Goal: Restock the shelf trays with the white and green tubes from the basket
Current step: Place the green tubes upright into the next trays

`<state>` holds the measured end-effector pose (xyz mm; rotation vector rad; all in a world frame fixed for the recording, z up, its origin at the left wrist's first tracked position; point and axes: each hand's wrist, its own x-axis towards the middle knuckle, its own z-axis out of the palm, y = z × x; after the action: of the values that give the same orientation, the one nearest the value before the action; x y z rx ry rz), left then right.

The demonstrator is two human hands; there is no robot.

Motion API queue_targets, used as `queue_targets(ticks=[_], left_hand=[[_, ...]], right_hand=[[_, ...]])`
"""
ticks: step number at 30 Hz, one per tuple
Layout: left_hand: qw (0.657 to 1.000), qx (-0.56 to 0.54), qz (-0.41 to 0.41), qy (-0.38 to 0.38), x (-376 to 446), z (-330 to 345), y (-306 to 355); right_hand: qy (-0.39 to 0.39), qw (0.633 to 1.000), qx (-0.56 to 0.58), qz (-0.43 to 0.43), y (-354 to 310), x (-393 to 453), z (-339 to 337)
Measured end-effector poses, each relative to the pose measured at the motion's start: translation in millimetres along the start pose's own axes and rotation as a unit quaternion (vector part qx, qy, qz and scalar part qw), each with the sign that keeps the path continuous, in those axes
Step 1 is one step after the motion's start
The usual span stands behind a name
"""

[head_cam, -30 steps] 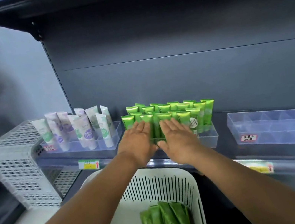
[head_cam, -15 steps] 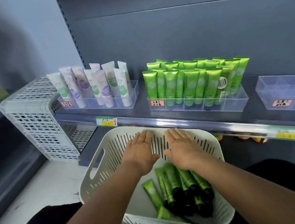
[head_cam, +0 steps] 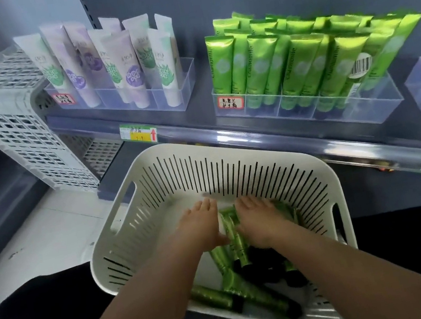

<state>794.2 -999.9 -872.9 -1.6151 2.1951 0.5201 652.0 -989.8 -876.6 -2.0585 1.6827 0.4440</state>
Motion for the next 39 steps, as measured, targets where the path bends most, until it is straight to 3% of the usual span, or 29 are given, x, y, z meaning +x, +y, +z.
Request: queue_targets(ticks=[6, 13, 25, 32, 39], left_hand=[[0.997, 0.062, 0.020, -0.043, 21, 19, -9], [0.997, 0.045, 0.012, -0.055, 29, 49, -13], [0.990, -0.024, -0.102, -0.092, 44, 47, -7], [0.982, -0.083, -0.118, -0.125, 33, 31, -20], [0.983, -0.144, -0.098, -0.061, 20, 3, -24]], right_hand=[[-0.056, 0.995, -0.084, 0.019, -17, 12, 17], [-0.039, 0.998, 0.004, 0.055, -20, 30, 32], [-0.080, 0.995, 0.052, 0.031, -34, 44, 24], [-0.038, 0.994, 0.098, 0.013, -32, 52, 19], [0.024, 0.986, 0.166, -0.017, -19, 37, -1]])
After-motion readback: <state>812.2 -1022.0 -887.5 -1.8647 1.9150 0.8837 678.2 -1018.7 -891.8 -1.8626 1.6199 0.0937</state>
